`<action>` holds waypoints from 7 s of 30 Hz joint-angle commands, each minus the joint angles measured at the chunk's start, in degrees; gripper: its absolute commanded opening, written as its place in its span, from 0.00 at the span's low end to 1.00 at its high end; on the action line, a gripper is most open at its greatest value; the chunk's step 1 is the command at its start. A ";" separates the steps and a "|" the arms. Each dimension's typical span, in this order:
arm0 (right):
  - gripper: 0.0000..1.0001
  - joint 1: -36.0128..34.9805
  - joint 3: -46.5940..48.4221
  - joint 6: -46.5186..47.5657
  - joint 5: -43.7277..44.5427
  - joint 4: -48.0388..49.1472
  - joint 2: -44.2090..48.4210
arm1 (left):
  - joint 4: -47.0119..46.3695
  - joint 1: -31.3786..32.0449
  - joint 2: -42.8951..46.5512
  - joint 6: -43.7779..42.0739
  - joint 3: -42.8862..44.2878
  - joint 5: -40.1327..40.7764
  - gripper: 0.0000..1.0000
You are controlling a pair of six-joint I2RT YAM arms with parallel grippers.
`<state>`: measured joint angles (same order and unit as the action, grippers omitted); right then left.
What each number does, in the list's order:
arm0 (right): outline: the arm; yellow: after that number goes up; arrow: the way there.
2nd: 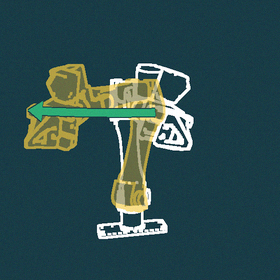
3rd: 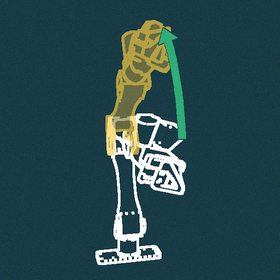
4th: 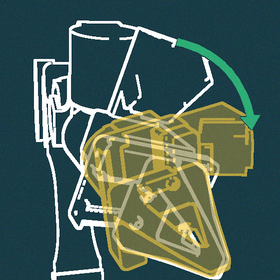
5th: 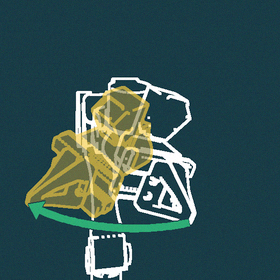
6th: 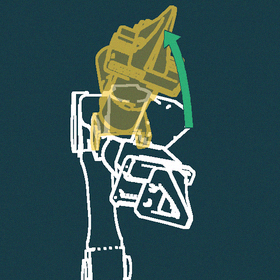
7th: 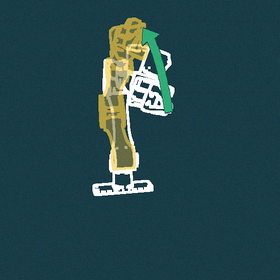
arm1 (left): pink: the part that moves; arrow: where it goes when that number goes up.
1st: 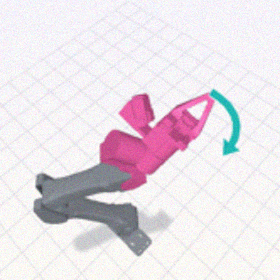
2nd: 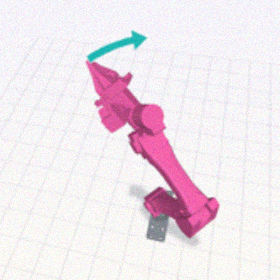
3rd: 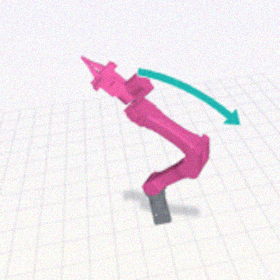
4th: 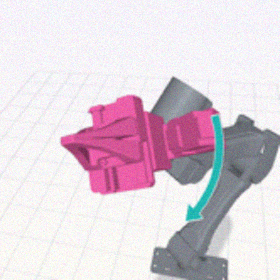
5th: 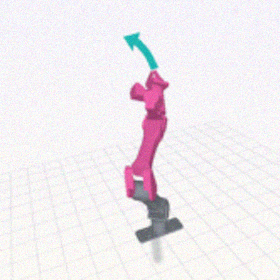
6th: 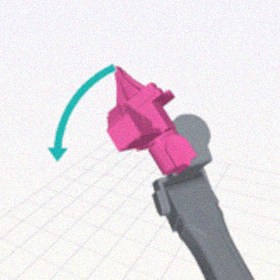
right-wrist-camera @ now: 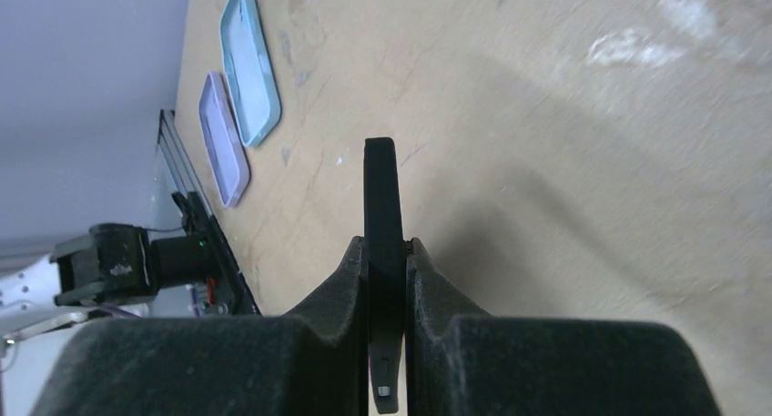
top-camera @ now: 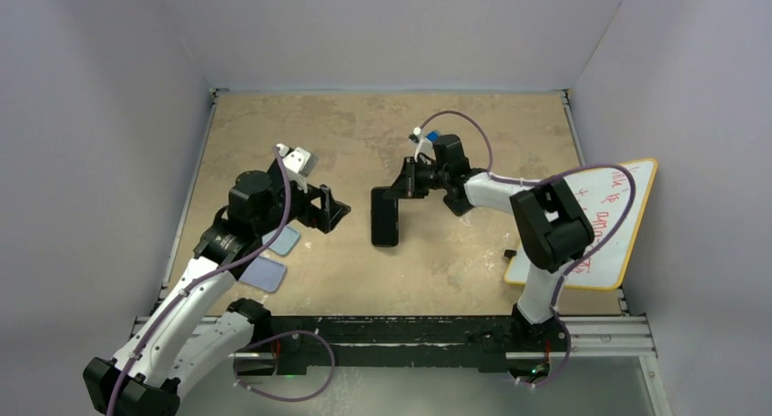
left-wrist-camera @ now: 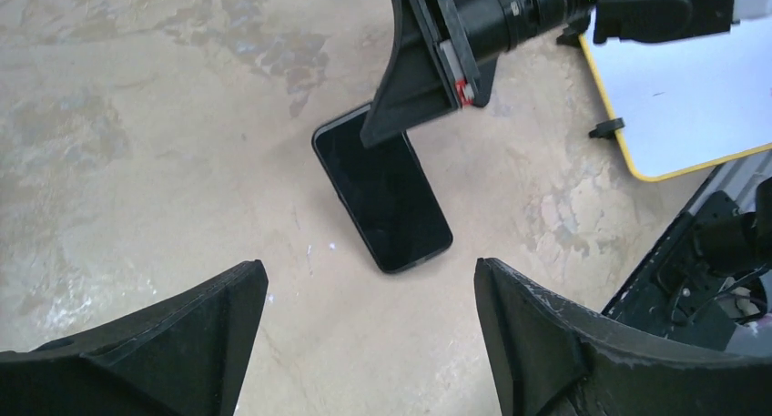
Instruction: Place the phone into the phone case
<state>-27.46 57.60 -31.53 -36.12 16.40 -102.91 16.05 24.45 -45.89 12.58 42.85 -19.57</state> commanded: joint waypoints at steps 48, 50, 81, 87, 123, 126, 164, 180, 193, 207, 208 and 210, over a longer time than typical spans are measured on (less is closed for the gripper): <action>0.31 7.64 12.66 -10.69 8.74 -16.87 -0.42 | 7.06 -0.10 3.72 -3.12 0.73 12.44 0.94; 0.11 5.27 13.06 -10.40 7.81 -14.03 -1.69 | 6.87 -0.13 3.33 -3.34 0.74 12.22 0.95; 0.00 0.92 8.99 -7.76 14.88 -9.39 -3.46 | 9.87 -0.28 -2.79 -2.16 1.84 14.23 0.98; 0.15 0.92 3.87 -5.11 16.07 -11.00 7.79 | 9.44 -0.28 -6.86 -1.15 4.35 14.87 0.96; 0.99 0.92 -13.15 3.36 13.95 -14.44 37.95 | 9.68 -28.15 -66.92 -15.97 44.22 11.87 1.00; 0.99 0.88 -12.23 3.77 14.03 -16.21 36.96 | 11.94 -28.40 -70.41 -17.46 47.32 9.62 0.99; 0.98 0.99 -12.90 1.95 17.32 -17.39 37.86 | 17.72 -26.20 -70.54 -8.78 37.89 0.80 0.51; 0.91 0.91 -23.67 -10.15 15.64 -6.31 39.14 | 3.47 -14.34 -58.59 7.93 18.69 -8.39 0.42; 0.82 -2.52 -23.90 -16.29 12.43 12.38 25.52 | -10.67 -13.66 -50.10 19.67 5.96 -15.36 0.40; 0.64 -14.99 -14.28 -24.30 19.31 22.26 7.02 | -20.08 -13.37 -47.37 26.54 -1.02 -17.36 0.39; 0.63 -15.48 -13.71 -24.64 19.66 22.00 6.16 | -20.48 -13.37 -46.96 27.00 -1.28 -17.15 0.39; 0.60 -16.25 -13.05 -25.73 20.37 22.36 4.68 | -21.18 -13.31 -46.22 27.86 -1.79 -16.85 0.39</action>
<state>-42.13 41.23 -54.96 -18.70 35.44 -96.64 -2.48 10.70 -94.72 37.65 42.63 -36.10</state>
